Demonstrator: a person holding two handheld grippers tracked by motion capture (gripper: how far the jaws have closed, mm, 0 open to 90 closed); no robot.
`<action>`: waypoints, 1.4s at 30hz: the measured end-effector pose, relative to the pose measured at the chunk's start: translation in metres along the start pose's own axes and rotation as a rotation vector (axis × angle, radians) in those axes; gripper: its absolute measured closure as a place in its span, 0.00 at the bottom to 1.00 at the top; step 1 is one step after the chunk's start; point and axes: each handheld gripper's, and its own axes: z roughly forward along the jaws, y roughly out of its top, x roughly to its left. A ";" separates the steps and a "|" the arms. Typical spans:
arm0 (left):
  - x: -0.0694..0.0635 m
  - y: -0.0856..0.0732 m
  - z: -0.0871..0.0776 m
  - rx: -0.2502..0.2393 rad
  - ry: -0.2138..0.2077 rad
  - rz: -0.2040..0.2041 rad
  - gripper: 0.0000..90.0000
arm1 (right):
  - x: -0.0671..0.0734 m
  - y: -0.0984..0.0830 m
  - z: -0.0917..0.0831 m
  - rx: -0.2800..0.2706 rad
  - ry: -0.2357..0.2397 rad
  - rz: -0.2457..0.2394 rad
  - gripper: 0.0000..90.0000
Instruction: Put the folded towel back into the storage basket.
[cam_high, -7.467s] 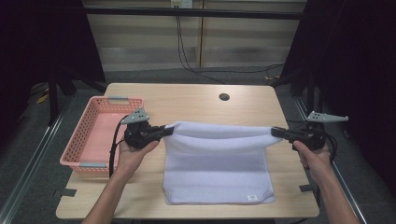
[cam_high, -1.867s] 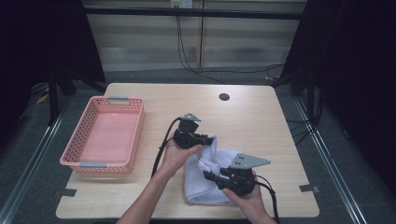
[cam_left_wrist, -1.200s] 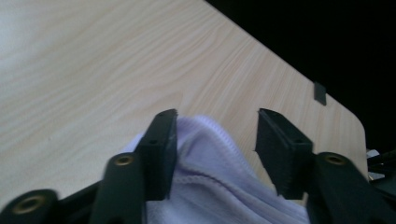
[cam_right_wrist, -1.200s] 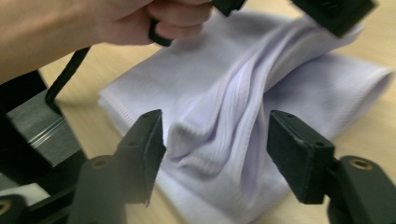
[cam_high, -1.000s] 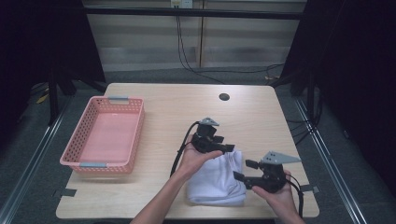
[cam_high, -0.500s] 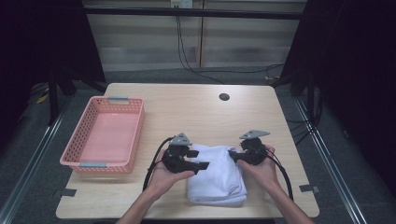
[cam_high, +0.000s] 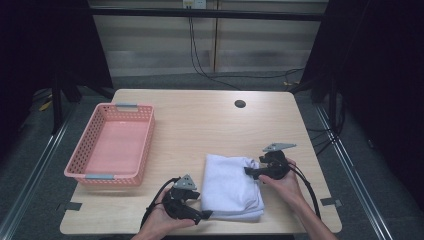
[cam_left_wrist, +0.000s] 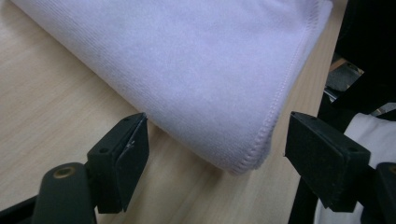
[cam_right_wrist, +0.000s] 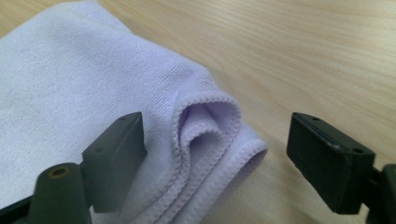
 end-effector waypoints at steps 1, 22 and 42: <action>0.001 0.000 0.006 0.028 -0.003 -0.005 0.24 | 0.000 0.000 0.001 0.003 0.003 0.003 0.20; -0.003 0.004 0.011 0.081 -0.058 0.037 0.78 | 0.010 0.000 0.002 0.053 0.141 -0.033 0.77; 0.003 0.036 -0.030 -0.069 -0.094 0.042 0.80 | 0.005 0.046 -0.017 -0.010 0.199 -0.032 0.80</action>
